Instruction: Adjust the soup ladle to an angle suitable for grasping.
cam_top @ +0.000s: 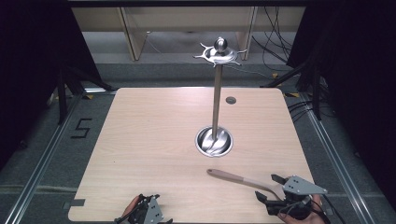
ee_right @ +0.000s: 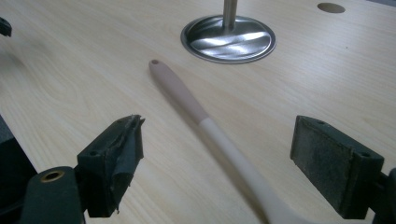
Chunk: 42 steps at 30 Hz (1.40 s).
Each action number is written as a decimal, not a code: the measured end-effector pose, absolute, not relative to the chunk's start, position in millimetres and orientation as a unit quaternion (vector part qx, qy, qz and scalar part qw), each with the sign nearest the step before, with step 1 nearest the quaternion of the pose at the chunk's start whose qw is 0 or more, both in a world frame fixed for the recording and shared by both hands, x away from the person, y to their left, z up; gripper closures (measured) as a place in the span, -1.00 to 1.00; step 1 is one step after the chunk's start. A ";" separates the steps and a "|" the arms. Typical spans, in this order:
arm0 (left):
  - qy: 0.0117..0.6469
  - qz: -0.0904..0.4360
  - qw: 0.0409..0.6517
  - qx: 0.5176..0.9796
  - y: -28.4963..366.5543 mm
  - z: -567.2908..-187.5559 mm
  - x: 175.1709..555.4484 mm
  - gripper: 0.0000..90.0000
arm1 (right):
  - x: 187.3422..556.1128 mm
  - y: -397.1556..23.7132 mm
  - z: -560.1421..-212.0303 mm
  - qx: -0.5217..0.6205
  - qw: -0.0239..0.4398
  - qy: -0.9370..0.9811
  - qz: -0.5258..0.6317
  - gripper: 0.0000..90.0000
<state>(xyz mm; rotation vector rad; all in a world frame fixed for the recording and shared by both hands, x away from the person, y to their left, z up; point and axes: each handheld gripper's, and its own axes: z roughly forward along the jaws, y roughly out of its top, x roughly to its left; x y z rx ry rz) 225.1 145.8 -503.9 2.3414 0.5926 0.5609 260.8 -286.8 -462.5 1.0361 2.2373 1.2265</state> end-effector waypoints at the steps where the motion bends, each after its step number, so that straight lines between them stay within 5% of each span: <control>1: 0.223 0.213 0.324 0.894 146.0 -503.9 226.0 -0.64 | 262.3 -283.1 -461.5 0.372 0.187 0.802 0.427 -0.58; 15: 0.222 0.223 0.320 0.894 146.9 -502.4 226.2 -0.64 | 283.1 -263.1 -451.3 0.327 0.193 0.856 0.350 -0.41; 27: 0.223 0.219 0.325 0.892 146.9 -502.0 225.6 -0.65 | 307.2 -235.5 -445.3 0.261 0.170 0.910 0.274 0.05; 42: 0.222 0.211 0.328 0.893 146.4 -502.5 225.4 -0.64 | 333.0 -217.7 -456.0 0.227 0.142 0.942 0.201 0.31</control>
